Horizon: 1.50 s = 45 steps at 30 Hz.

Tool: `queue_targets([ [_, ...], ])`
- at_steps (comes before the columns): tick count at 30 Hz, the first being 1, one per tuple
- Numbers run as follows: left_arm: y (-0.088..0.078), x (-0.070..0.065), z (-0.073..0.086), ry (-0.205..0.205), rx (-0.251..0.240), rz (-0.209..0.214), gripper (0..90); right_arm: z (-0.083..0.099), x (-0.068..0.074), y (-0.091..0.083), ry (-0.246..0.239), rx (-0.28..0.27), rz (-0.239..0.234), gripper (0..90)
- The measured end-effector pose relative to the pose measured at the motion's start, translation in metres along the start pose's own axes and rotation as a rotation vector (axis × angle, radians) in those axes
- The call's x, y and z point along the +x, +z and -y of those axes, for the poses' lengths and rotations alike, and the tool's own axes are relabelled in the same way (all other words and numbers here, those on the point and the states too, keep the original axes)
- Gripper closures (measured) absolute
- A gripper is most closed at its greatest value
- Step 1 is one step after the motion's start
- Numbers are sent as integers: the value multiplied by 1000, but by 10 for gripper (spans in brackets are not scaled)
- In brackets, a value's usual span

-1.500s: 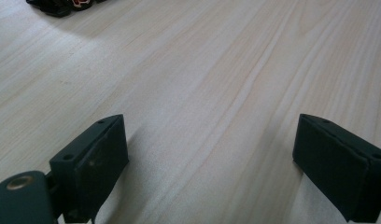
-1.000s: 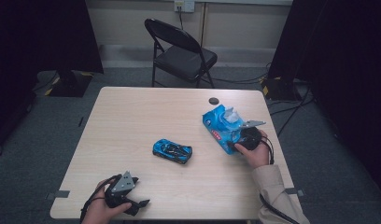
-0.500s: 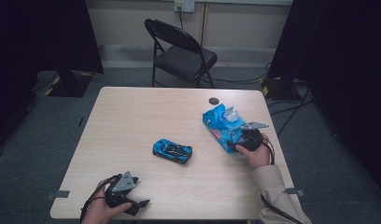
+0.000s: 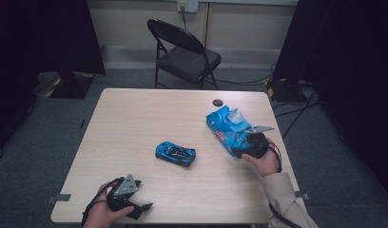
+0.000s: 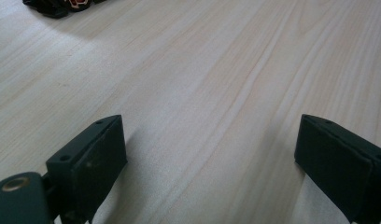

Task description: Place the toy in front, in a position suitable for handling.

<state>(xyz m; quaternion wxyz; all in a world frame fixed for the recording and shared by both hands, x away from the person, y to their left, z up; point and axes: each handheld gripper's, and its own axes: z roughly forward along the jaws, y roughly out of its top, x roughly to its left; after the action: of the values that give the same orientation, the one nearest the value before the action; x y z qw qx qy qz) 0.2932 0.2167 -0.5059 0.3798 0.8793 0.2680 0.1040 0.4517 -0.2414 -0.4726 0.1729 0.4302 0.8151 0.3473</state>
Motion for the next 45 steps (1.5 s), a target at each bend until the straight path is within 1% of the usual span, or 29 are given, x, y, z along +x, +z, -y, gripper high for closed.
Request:
queue_targets([
  [2,0,0,0,2,2,-1,84,0,3,-5,-1,3,-16,155],
  [5,0,0,0,2,1,0,84,0,8,-11,-29,9,-32,156],
  [9,0,0,0,2,2,0,83,-2,18,-19,-34,-14,-76,157],
  [13,0,0,0,1,2,0,83,-5,27,-24,-49,-16,-96,171],
  [14,0,0,0,2,2,0,83,-7,30,-25,-51,-23,-109,171],
  [17,0,0,0,2,2,0,83,-11,40,-27,-75,-26,-122,172],
  [18,0,0,0,2,2,0,83,-13,43,-26,-84,-28,-133,176],
  [21,0,0,0,1,3,0,83,-19,54,-23,-101,-23,-156,177],
  [23,0,0,0,2,2,0,83,-22,61,-21,-103,-15,-173,177],
  [28,0,0,0,1,2,0,83,-31,78,-13,-140,-24,-205,175],
  [32,0,0,0,2,2,0,82,-37,89,-5,-149,-22,-240,175],
  [34,0,0,0,2,2,0,82,-39,94,0,-164,-19,-245,171],
  [38,0,0,0,2,3,1,81,-42,103,10,-170,-17,-272,168],
  [41,0,0,0,1,2,2,79,-46,111,18,-187,-14,-281,167],
  [43,0,0,0,1,2,2,79,-49,115,22,-193,-11,-283,162],
  [45,0,0,0,4,4,2,79,-52,118,26,-196,-9,-295,167],
])
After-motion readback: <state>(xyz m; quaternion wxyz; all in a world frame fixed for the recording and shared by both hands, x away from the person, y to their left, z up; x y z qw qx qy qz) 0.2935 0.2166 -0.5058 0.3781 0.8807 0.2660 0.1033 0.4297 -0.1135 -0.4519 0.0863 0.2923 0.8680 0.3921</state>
